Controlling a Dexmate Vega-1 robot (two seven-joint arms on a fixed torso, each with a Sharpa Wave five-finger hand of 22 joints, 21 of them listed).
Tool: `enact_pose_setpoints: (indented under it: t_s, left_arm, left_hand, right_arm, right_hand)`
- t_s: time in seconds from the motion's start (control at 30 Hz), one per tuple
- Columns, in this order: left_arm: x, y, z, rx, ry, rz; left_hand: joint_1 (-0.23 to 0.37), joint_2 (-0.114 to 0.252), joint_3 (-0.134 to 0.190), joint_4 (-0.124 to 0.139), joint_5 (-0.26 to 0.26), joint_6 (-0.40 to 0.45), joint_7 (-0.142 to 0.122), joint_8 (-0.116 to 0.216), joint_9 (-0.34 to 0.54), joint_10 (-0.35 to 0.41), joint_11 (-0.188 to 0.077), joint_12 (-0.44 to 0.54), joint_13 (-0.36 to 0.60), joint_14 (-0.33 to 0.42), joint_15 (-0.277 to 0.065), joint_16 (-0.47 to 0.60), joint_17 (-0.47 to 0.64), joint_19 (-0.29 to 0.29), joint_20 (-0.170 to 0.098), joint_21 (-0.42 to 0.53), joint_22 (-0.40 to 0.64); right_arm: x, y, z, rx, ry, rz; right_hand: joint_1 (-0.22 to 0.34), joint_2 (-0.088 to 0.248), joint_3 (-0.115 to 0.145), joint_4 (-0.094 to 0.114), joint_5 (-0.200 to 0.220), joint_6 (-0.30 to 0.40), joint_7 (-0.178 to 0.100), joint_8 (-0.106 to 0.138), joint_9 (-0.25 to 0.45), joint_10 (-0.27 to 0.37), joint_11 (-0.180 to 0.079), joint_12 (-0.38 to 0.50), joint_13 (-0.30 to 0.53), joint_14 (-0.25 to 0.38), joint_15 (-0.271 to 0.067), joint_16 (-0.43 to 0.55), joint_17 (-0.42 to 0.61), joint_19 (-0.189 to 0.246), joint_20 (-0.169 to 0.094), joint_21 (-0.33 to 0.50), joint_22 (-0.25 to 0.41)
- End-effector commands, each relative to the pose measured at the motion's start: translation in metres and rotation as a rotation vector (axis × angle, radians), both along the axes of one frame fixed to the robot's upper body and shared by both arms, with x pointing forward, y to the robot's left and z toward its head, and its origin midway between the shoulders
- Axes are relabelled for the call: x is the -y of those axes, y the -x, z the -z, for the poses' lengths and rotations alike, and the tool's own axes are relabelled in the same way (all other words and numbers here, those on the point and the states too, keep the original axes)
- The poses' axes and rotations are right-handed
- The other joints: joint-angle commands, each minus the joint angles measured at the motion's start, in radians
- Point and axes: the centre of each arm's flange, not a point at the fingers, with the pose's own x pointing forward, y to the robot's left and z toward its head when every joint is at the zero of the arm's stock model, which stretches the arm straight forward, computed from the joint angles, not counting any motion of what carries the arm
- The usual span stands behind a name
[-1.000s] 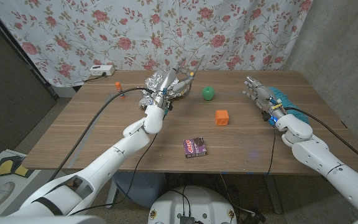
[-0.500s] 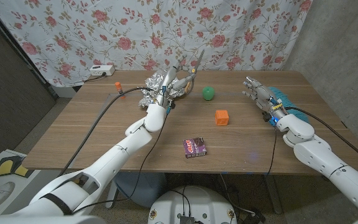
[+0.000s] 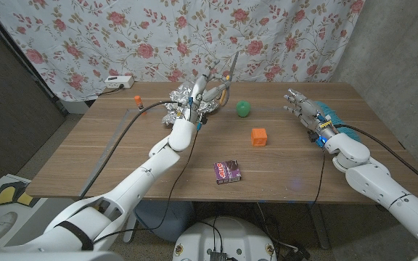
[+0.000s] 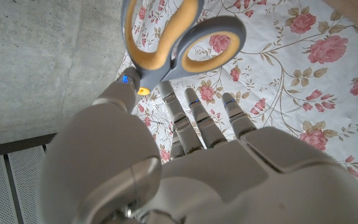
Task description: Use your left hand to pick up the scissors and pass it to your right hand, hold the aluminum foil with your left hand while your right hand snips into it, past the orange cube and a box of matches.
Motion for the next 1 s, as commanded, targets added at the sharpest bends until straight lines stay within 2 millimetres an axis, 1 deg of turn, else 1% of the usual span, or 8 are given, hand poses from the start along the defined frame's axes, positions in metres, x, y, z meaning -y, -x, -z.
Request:
enact_pose_setpoints:
  t_s: [0.03,0.27,0.3,0.33,0.37,0.47,0.87,1.0]
  left_arm:
    - [0.0,0.001,-0.002,-0.016,0.059,0.092]
    - [0.0,0.004,-0.003,-0.014,0.068,0.106]
    - [0.0,0.004,-0.003,-0.016,0.073,0.116]
    - [0.0,0.004,-0.003,-0.019,0.077,0.126]
    - [0.0,0.004,-0.003,-0.022,0.08,0.136]
    - [0.001,0.003,-0.003,-0.027,0.084,0.151]
    - [0.007,-0.001,-0.004,-0.047,0.088,0.236]
    - [0.009,-0.002,-0.004,-0.051,0.092,0.257]
  left_hand:
    - [0.024,0.013,-0.008,0.0,0.004,-0.001,0.005,-0.005,0.002,-0.004,-0.006,0.003,0.118,-0.023,-0.015,0.005,0.005,0.0,-0.002,0.001,0.001]
    - [0.032,0.016,-0.006,-0.001,0.006,-0.004,0.003,-0.006,0.002,-0.006,-0.006,0.003,0.118,-0.027,-0.012,0.003,0.006,0.0,-0.002,0.002,0.002]
    - [0.032,0.015,-0.007,-0.002,0.006,-0.005,0.002,-0.006,0.002,-0.007,-0.006,0.003,0.118,-0.028,-0.011,0.003,0.006,0.0,-0.002,0.001,0.002]
    - [0.032,0.016,-0.007,-0.001,0.006,-0.005,0.002,-0.006,0.002,-0.008,-0.006,0.003,0.118,-0.029,-0.011,0.003,0.007,-0.001,-0.002,0.001,0.002]
    - [0.033,0.016,-0.008,-0.001,0.006,-0.005,0.001,-0.006,0.002,-0.008,-0.006,0.003,0.118,-0.029,-0.012,0.003,0.007,-0.001,-0.002,0.001,0.002]
    - [0.034,0.015,-0.009,-0.002,0.006,-0.005,0.001,-0.006,0.002,-0.01,-0.006,0.002,0.117,-0.03,-0.013,0.003,0.008,-0.002,-0.003,0.001,0.002]
    - [0.039,0.017,-0.016,0.0,0.007,0.003,-0.001,-0.003,0.002,-0.014,-0.006,0.003,0.117,-0.035,-0.01,0.004,0.013,-0.007,0.0,0.0,0.002]
    - [0.042,0.018,-0.018,0.0,0.008,0.01,-0.006,0.0,0.002,-0.013,-0.006,0.005,0.118,-0.038,-0.009,0.004,0.015,-0.008,0.0,0.0,0.002]
  right_arm:
    - [-0.005,0.006,-0.001,0.01,0.02,-0.013]
    - [-0.007,0.011,-0.001,0.018,0.034,-0.011]
    - [-0.007,0.011,-0.001,0.017,0.038,-0.007]
    - [-0.006,0.011,-0.001,0.016,0.038,-0.007]
    - [-0.006,0.011,-0.001,0.013,0.035,-0.007]
    - [-0.005,0.012,0.0,0.015,0.038,-0.005]
    - [-0.012,0.019,0.001,0.032,0.049,-0.022]
    - [-0.018,0.02,0.002,0.033,0.055,-0.035]
  right_hand:
    - [-0.004,-0.005,0.005,0.0,0.0,-0.001,0.004,0.001,0.004,0.015,-0.001,0.011,0.004,0.005,0.003,0.007,0.002,-0.006,0.006,0.004,0.003]
    - [-0.004,-0.005,0.006,0.0,0.001,-0.002,0.005,0.001,0.004,0.02,0.001,0.013,0.008,0.006,0.006,0.007,0.002,-0.007,0.006,0.004,0.003]
    - [-0.004,-0.005,0.007,0.0,0.001,0.0,0.01,0.002,0.004,0.03,-0.005,0.017,0.01,0.003,0.004,0.007,0.002,-0.008,0.006,0.004,0.003]
    - [-0.004,-0.006,0.008,-0.001,0.001,0.007,0.025,0.005,0.004,0.048,-0.019,0.024,0.015,0.001,0.001,0.007,0.002,-0.012,0.006,0.002,0.003]
    - [-0.005,-0.007,0.009,-0.001,0.001,0.008,0.026,0.005,0.003,0.062,-0.022,0.029,0.017,0.0,0.0,0.007,0.002,-0.013,0.006,0.002,0.003]
    - [-0.002,-0.007,0.012,-0.003,0.002,0.009,0.026,0.005,0.003,0.093,-0.029,0.04,0.023,0.003,-0.005,0.009,0.002,-0.017,0.006,0.001,0.003]
    - [0.011,-0.003,0.022,-0.01,0.004,0.007,0.022,0.005,0.003,0.097,-0.038,0.041,0.031,0.007,-0.011,0.011,0.001,-0.021,0.005,0.001,0.003]
    - [0.027,0.002,0.033,-0.017,0.008,0.006,0.017,0.005,0.003,0.112,-0.05,0.045,0.036,0.013,-0.015,0.014,0.001,-0.021,0.004,0.002,0.002]
